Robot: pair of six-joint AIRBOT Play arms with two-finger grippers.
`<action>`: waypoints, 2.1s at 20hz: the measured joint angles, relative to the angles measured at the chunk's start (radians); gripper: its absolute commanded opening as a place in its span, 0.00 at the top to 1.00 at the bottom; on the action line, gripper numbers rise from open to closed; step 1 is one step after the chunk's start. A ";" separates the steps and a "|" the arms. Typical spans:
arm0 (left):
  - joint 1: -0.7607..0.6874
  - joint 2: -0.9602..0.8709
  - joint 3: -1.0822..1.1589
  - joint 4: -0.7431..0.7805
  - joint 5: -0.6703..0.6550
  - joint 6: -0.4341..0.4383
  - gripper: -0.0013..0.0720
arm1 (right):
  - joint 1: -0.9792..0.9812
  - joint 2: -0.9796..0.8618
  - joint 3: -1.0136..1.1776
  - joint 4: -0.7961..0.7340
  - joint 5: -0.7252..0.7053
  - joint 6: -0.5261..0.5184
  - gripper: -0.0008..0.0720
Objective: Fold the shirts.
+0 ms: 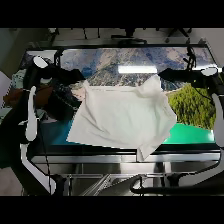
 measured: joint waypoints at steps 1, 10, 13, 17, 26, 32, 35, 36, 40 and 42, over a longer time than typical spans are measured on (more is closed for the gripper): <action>0.026 0.008 0.014 0.000 -0.043 -0.004 0.23 | -0.030 0.025 0.000 -0.024 0.033 0.024 0.52; 0.250 0.343 -0.627 0.016 -0.213 0.128 0.23 | -0.337 0.307 -0.323 -0.263 0.287 0.162 0.52; 0.303 0.405 -0.861 0.017 -0.179 0.190 0.23 | -0.393 0.360 -0.462 -0.280 0.300 0.166 0.51; 0.317 0.383 -1.013 0.016 -0.123 0.253 0.23 | -0.417 0.382 -0.585 -0.290 0.303 0.168 0.51; 0.196 0.249 -1.036 0.000 -0.137 0.309 0.97 | -0.425 0.389 -0.672 -0.300 0.327 0.176 0.46; 0.166 0.261 -0.859 -0.013 -0.201 0.287 0.97 | -0.422 0.389 -0.732 -0.323 0.337 0.177 0.47; 0.163 0.269 -0.786 -0.016 -0.211 0.265 0.97 | -0.408 0.376 -0.808 -0.327 0.304 0.171 0.50; 0.163 0.270 -0.771 -0.017 -0.213 0.259 0.97 | -0.398 0.366 -0.829 -0.329 0.294 0.165 0.49; 0.162 0.273 -0.746 -0.017 -0.217 0.242 0.97 | -0.309 0.309 -0.867 -0.298 0.268 0.153 0.49; 0.162 0.273 -0.750 -0.017 -0.218 0.236 0.97 | -0.254 0.280 -0.874 -0.278 0.249 0.149 0.49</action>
